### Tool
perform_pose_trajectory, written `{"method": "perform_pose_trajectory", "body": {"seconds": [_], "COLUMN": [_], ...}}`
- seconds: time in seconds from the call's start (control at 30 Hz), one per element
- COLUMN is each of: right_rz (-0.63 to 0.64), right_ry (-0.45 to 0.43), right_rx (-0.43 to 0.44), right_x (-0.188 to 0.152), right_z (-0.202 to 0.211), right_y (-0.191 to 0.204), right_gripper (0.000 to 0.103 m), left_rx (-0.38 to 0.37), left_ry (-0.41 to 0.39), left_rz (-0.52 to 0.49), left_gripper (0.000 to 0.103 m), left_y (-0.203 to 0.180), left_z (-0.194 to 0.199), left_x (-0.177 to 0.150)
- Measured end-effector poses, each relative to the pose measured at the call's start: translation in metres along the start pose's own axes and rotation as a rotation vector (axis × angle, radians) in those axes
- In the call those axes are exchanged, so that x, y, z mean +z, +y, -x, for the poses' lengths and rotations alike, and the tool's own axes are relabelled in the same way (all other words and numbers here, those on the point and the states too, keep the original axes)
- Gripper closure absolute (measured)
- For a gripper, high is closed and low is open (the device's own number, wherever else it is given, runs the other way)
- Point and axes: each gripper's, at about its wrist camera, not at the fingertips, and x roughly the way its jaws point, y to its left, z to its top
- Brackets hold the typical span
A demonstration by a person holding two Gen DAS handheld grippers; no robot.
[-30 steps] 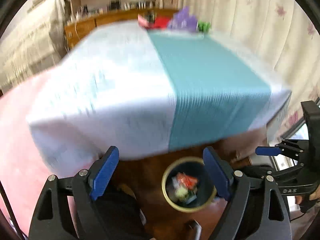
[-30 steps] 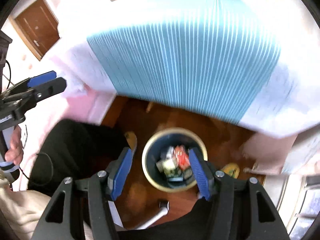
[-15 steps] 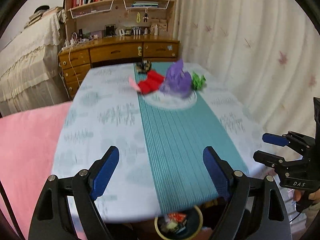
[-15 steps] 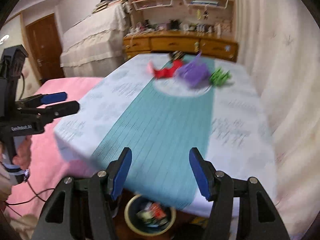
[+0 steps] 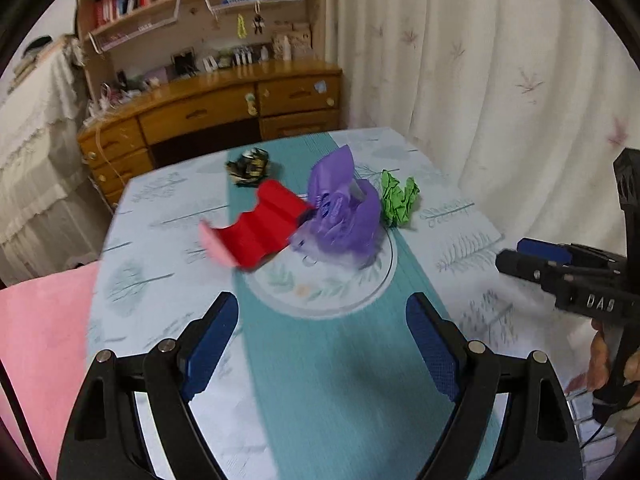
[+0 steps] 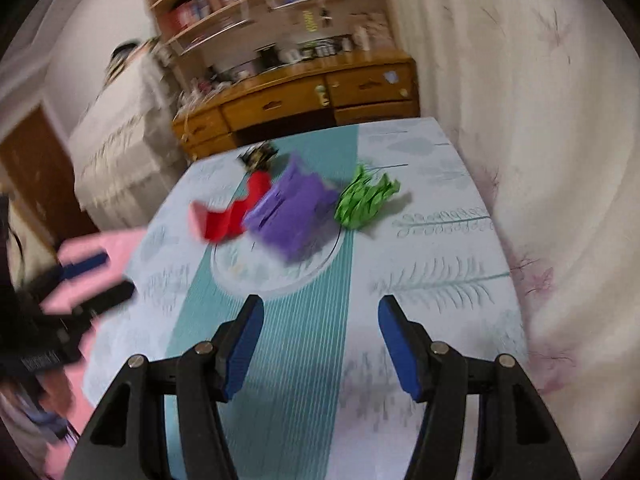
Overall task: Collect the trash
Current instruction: 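Grasp the purple plastic bag with left tool while right tool grasps the green paper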
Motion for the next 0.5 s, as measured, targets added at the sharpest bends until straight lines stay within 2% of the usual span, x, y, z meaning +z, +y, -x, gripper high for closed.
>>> {"method": "perform_pose_trajectory", "body": {"seconds": [0.27,0.4,0.5], "right_rz": [-0.217,-0.293,-0.318], "right_ry": [0.045,0.051,0.069], "right_rx": [0.035,0.037,0.047], "right_x": [0.051,0.064,0.074], "right_z": [-0.071,-0.102,-0.125], "right_y": [-0.05,-0.066,-0.071], "right_gripper": [0.043,0.043,0.043], "left_rx": [0.041,0.078,0.079], "left_ry": [0.086,0.129,0.14], "left_rz": [0.019,-0.014,-0.041], "left_gripper": [0.018,0.018,0.018], "left_y": [-0.014,-0.022,-0.03], "left_z": [-0.101,-0.136,-0.154], "left_x": [0.048,0.057,0.059]}}
